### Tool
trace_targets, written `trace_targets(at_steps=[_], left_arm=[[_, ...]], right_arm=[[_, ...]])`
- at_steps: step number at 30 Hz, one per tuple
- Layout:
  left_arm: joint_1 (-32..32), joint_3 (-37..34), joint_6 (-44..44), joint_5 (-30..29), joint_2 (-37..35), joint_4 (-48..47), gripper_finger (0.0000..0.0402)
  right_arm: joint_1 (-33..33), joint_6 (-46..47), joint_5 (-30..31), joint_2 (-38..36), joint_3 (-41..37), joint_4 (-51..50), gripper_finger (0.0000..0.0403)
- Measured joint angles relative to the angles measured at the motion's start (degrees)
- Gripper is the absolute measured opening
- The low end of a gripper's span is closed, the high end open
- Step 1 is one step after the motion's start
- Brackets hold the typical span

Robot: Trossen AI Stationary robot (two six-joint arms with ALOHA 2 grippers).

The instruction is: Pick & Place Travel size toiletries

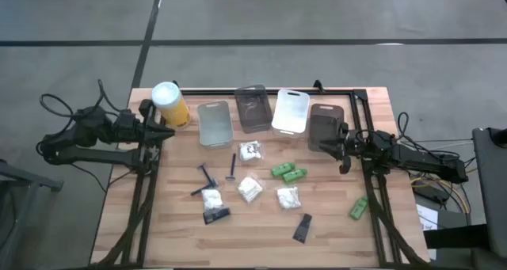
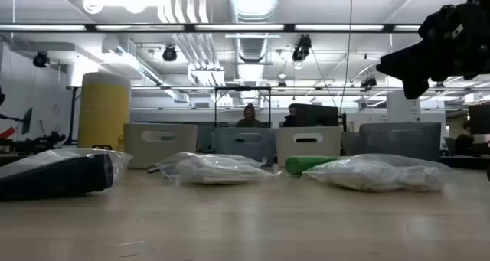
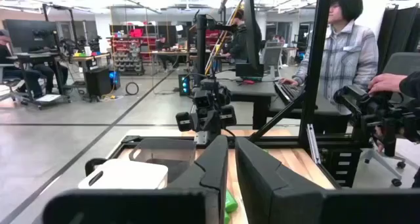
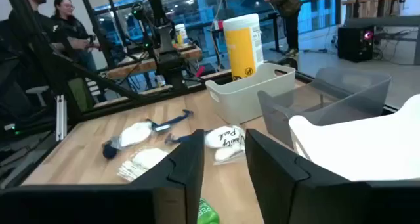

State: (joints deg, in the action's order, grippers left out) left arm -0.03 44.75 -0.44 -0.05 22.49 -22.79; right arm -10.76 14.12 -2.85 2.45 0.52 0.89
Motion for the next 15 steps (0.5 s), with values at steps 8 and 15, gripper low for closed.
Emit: trace_targets(at_steps=[8, 15], left_arm=[[0.0, 0.0, -0.01, 0.0, -0.01, 0.0, 0.0035], [0.02, 0.01, -0.01, 0.0, -0.01, 0.0, 0.0035]], right_arm=[[0.01, 2.24, -0.01, 0.01, 0.0, 0.0, 0.0082], [0.0, 3.81, -0.22, 0.01, -0.01, 0.11, 0.0064]])
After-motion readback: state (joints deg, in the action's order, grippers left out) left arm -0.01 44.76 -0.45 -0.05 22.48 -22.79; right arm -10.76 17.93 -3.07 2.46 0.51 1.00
